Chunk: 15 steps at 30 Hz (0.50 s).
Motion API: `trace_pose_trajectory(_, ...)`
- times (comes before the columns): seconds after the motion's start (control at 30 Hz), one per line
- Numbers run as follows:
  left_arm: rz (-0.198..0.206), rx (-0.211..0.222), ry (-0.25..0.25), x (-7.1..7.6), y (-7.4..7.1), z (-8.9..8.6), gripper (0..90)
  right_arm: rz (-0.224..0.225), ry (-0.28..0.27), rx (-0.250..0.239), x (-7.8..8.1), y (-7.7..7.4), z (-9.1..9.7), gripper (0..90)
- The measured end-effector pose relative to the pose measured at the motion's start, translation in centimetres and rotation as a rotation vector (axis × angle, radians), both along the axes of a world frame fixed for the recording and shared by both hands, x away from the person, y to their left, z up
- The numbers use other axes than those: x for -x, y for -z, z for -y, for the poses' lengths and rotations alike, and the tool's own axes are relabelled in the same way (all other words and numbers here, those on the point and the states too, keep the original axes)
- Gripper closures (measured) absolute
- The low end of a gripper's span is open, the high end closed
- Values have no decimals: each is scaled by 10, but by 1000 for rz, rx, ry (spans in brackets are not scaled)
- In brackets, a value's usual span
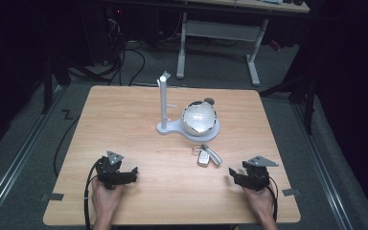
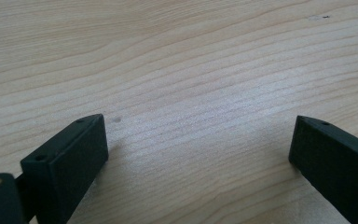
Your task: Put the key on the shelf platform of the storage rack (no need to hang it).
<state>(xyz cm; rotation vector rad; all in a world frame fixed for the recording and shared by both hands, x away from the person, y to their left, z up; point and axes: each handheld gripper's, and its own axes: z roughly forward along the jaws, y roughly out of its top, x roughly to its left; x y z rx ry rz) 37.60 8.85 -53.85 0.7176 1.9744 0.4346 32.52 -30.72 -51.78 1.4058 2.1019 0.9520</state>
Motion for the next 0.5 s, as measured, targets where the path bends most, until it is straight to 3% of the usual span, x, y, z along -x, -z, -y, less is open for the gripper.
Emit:
trace_pose_trajectory(0.33,-2,7,-5,0,-1,0,54,4,-71,-40,-4,-14,-22,317)
trace_pose_trajectory(0.5,2,14,12,2,-1,1,80,9,-99,-29,-10,-15,-33,314)
